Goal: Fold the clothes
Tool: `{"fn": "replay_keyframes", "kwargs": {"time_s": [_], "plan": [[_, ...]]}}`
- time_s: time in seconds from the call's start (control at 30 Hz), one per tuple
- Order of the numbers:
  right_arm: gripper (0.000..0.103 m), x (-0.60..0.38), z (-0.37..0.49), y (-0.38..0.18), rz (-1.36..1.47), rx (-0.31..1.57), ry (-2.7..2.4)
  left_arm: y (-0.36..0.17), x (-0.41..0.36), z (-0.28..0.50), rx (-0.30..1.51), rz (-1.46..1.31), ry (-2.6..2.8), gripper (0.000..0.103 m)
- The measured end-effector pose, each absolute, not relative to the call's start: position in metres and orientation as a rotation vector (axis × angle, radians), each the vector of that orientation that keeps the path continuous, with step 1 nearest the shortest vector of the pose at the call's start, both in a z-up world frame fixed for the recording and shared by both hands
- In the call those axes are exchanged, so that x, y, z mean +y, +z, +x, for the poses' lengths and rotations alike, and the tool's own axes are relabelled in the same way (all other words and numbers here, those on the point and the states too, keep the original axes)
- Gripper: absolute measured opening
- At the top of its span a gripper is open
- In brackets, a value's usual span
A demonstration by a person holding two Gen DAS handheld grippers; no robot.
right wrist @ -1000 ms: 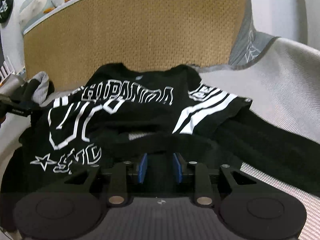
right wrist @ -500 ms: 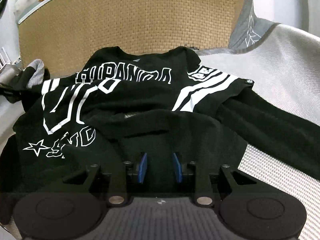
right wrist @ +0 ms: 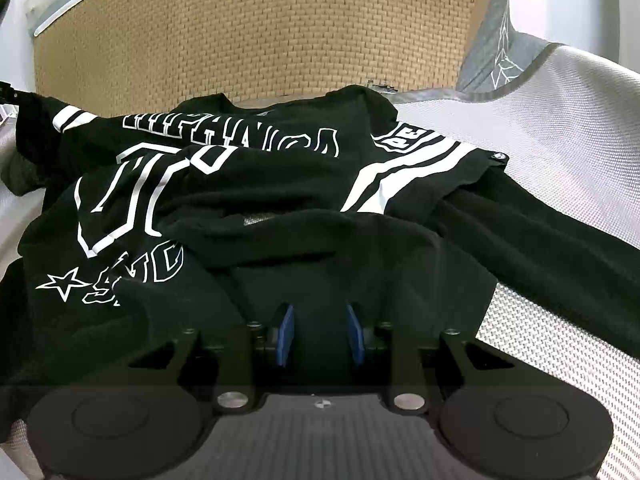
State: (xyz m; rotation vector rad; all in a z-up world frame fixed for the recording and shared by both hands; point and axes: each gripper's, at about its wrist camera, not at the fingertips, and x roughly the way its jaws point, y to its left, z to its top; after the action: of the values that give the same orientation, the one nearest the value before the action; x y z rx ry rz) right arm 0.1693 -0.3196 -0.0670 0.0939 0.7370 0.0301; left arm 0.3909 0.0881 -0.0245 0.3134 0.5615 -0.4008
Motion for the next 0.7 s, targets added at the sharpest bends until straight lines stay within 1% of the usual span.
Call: {"fn": "replay_keyframes", "kwargs": {"time_s": [0.13, 0.23, 0.3, 0.37, 0.47, 0.5, 0.53, 0.57, 0.63, 0.67, 0.7], "plan": [[0.033, -0.320, 0.169, -0.067, 0.097, 0.737, 0.035, -0.038, 0.097, 0.396, 0.602, 0.340, -0.343, 0.013], [0.033, -0.320, 0.168, -0.067, 0.097, 0.733, 0.035, -0.050, 0.112, 0.398, 0.675, 0.292, -0.353, 0.025], [0.033, -0.320, 0.167, -0.067, 0.093, 0.730, 0.036, -0.058, 0.122, 0.395, 0.703, 0.243, -0.355, 0.028], [0.033, -0.320, 0.167, -0.067, 0.092, 0.728, 0.036, -0.065, 0.134, 0.391, 0.733, 0.160, -0.363, 0.037], [0.033, -0.320, 0.166, -0.068, 0.092, 0.727, 0.037, -0.076, 0.140, 0.383, 0.775, 0.085, -0.393, 0.044], [0.034, -0.320, 0.166, -0.068, 0.090, 0.727, 0.038, -0.081, 0.140, 0.380, 0.793, 0.080, -0.418, 0.045], [0.034, -0.320, 0.166, -0.068, 0.088, 0.728, 0.038, -0.085, 0.137, 0.379, 0.812, 0.092, -0.445, 0.051], [0.034, -0.319, 0.166, -0.067, 0.086, 0.729, 0.038, -0.090, 0.134, 0.378, 0.825, 0.111, -0.472, 0.055], [0.034, -0.318, 0.166, -0.067, 0.081, 0.731, 0.038, -0.100, 0.130, 0.375, 0.846, 0.151, -0.501, 0.064], [0.034, -0.318, 0.165, -0.067, 0.079, 0.731, 0.038, -0.104, 0.129, 0.374, 0.854, 0.171, -0.504, 0.067], [0.034, -0.318, 0.165, -0.067, 0.078, 0.730, 0.039, -0.109, 0.128, 0.373, 0.863, 0.192, -0.506, 0.068]]}}
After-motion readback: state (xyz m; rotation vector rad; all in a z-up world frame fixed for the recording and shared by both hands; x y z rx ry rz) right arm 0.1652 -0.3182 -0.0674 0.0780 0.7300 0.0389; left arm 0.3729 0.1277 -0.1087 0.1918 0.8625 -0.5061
